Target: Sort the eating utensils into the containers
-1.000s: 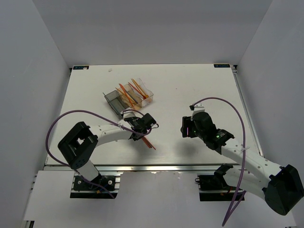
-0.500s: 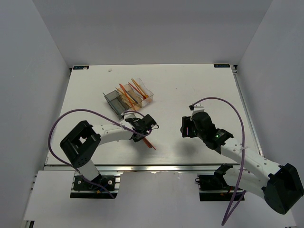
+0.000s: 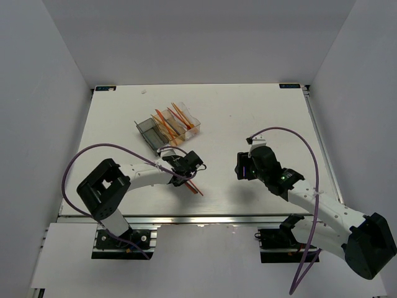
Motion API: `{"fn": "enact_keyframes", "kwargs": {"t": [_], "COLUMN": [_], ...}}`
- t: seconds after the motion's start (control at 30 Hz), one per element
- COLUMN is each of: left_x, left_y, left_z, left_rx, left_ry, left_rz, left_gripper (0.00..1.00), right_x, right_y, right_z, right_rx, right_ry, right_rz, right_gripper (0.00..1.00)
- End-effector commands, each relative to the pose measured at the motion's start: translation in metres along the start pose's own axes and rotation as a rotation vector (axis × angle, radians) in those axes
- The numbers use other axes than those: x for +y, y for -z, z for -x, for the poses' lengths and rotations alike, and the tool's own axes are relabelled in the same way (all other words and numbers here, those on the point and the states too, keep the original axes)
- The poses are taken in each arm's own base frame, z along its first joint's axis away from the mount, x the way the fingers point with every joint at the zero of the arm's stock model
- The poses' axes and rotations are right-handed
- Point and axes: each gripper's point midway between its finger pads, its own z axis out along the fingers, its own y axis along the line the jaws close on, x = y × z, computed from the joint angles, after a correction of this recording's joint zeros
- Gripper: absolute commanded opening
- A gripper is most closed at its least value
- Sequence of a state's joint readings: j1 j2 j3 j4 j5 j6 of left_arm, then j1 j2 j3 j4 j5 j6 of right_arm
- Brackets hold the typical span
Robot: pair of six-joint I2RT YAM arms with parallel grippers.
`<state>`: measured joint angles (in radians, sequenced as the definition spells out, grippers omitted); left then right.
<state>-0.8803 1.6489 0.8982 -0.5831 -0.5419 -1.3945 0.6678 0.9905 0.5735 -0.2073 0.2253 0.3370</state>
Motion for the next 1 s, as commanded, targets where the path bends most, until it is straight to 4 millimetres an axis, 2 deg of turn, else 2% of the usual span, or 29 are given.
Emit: {"fn": "enact_keyframes", "kwargs": {"t": [0.0,0.33,0.37,0.43,0.47,0.53,0.77,0.83,0.87,0.97], "left_x": [0.01,0.013,0.012,0.01,0.007,0.004,-0.012,-0.015,-0.023,-0.03], "left_y": [0.006,0.003,0.004,0.006,0.01,0.014,0.028,0.028,0.033,0.036], "left_z": [0.003,-0.003,-0.002,0.0,0.002,0.006,0.024,0.028,0.033,0.043], "left_rx": [-0.009,0.009,0.006,0.003,-0.001,-0.012,-0.063,-0.073,-0.084,-0.118], "left_ry": [0.001,-0.008,-0.012,-0.019,-0.02,-0.025,-0.038,-0.058,-0.051,-0.068], "left_rz": [0.005,0.005,0.0,-0.012,-0.028,-0.046,-0.091,-0.079,-0.089,-0.073], "left_gripper": [0.3,0.29,0.35,0.4,0.47,0.51,0.5,0.46,0.45,0.45], "right_x": [0.003,0.005,0.005,0.005,0.005,0.005,0.005,0.004,0.004,0.004], "right_y": [-0.003,-0.004,-0.004,-0.004,-0.004,-0.005,-0.006,-0.006,-0.006,-0.007], "right_z": [0.005,0.004,0.003,0.003,0.003,0.002,0.001,0.0,0.001,0.0], "right_rx": [-0.021,-0.017,-0.015,-0.011,-0.013,-0.01,-0.006,-0.004,-0.005,0.0], "right_ry": [-0.003,-0.002,-0.001,0.001,0.0,0.001,0.003,0.008,0.008,0.008], "right_rz": [0.016,0.025,0.026,0.027,0.027,0.026,0.028,0.026,0.023,0.021], "right_gripper": [0.62,0.61,0.61,0.61,0.61,0.61,0.61,0.61,0.61,0.61]}}
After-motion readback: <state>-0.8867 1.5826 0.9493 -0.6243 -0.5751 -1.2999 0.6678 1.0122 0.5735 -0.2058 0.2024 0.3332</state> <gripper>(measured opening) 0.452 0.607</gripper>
